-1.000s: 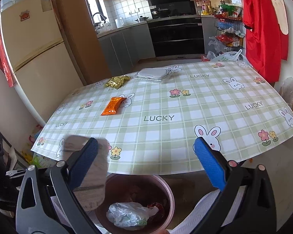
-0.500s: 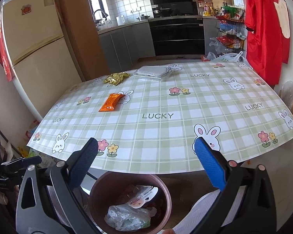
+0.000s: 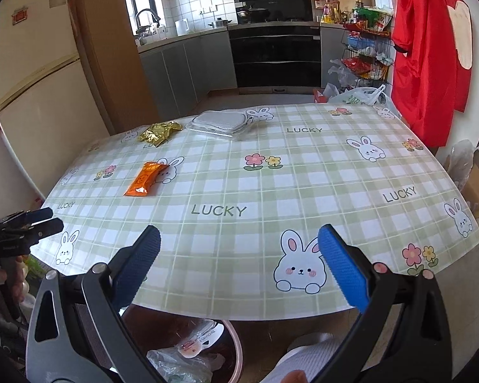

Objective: Collect trash
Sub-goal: 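Reach the left tool to the orange snack packet and close on it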

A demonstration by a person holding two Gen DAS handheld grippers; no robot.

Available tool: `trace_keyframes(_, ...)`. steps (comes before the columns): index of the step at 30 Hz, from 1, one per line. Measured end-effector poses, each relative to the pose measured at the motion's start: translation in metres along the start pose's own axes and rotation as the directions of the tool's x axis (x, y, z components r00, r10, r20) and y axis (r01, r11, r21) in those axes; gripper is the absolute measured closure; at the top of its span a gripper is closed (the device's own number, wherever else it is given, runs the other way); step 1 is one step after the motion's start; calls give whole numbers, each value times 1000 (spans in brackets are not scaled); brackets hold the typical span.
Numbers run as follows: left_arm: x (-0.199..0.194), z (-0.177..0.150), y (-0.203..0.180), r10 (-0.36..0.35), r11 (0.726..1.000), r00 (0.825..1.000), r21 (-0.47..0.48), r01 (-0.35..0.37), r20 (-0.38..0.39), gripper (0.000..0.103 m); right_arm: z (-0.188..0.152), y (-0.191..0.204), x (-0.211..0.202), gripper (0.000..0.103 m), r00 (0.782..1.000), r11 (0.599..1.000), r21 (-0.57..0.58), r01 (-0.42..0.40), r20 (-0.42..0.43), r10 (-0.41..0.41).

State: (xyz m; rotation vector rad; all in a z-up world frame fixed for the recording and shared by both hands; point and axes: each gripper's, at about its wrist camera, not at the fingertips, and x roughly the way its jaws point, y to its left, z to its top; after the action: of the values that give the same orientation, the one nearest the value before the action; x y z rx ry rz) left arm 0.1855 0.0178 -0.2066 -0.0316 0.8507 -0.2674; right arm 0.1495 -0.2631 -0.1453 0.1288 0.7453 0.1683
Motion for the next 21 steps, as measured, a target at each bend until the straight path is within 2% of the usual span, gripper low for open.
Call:
trace_keyframes(3, 38, 24, 4, 14, 1000, 999, 11, -14, -39, 13, 10, -7, 19, 6, 1000, 1000, -2, -14, -25, 14)
trace_keyframes(7, 92, 49, 8, 46, 999, 995, 26, -44, -92, 13, 18, -11, 45, 6, 999, 999, -40, 6, -36, -7)
trace_keyframes(12, 147, 74, 12, 96, 994, 985, 72, -87, -141, 13, 32, -22, 77, 6, 997, 999, -25, -28, -69, 26)
trace_keyframes(19, 195, 89, 17, 163, 982, 968, 128, -140, -189, 13, 53, -22, 114, 6, 996, 996, -85, -3, -85, -5)
trace_keyframes(21, 203, 91, 22, 171, 981, 964, 130, -147, -202, 16, 59, -19, 124, 6, 996, 993, -119, 3, -89, -14)
